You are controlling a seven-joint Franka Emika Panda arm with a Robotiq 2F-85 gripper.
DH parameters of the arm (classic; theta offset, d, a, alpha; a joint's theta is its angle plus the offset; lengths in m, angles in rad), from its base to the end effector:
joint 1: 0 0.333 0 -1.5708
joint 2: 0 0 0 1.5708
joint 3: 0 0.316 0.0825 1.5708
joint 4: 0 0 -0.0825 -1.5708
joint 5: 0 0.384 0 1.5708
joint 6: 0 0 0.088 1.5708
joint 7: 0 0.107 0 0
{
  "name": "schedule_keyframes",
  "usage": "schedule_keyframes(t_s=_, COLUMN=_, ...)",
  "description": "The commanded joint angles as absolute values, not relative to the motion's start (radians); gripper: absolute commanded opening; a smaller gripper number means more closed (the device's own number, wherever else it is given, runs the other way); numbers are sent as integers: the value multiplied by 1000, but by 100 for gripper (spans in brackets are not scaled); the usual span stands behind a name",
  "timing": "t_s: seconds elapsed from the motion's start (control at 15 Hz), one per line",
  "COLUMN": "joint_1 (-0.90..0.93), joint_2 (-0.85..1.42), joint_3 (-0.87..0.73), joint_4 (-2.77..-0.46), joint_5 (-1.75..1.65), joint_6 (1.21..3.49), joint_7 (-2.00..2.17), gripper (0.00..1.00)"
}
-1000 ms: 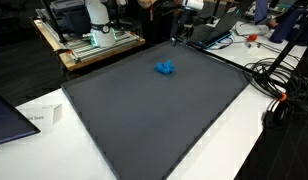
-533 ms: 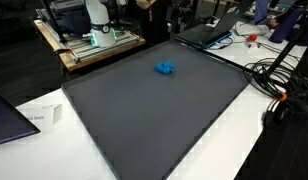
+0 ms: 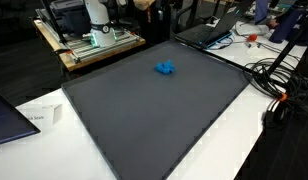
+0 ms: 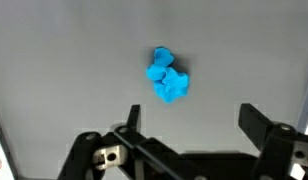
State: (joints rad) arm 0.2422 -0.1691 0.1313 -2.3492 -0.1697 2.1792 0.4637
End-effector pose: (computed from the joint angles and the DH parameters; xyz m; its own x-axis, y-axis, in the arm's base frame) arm 0.4477 0.1692 0.3991 0.9981 0.0099 0.0616 0.0007 -0.9890 0.1481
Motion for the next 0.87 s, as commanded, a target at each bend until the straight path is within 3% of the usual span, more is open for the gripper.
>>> schedule_keyframes(t_s=0.0, joint_1=207, joint_2=-265, joint_3=144, joint_4=-2367, joint_5=-71, joint_6=2068, joint_7=359, gripper=100)
schedule_keyframes(t_s=0.27, joint_1=177, joint_2=-311, joint_3=123, joint_4=-2327, joint_5=4, joint_6=1896, joint_7=283, gripper=100)
schedule_keyframes(t_s=0.8, joint_1=159, joint_2=-298, joint_3=146, joint_4=-2326, joint_5=-18, joint_6=1915, joint_7=303, gripper=100)
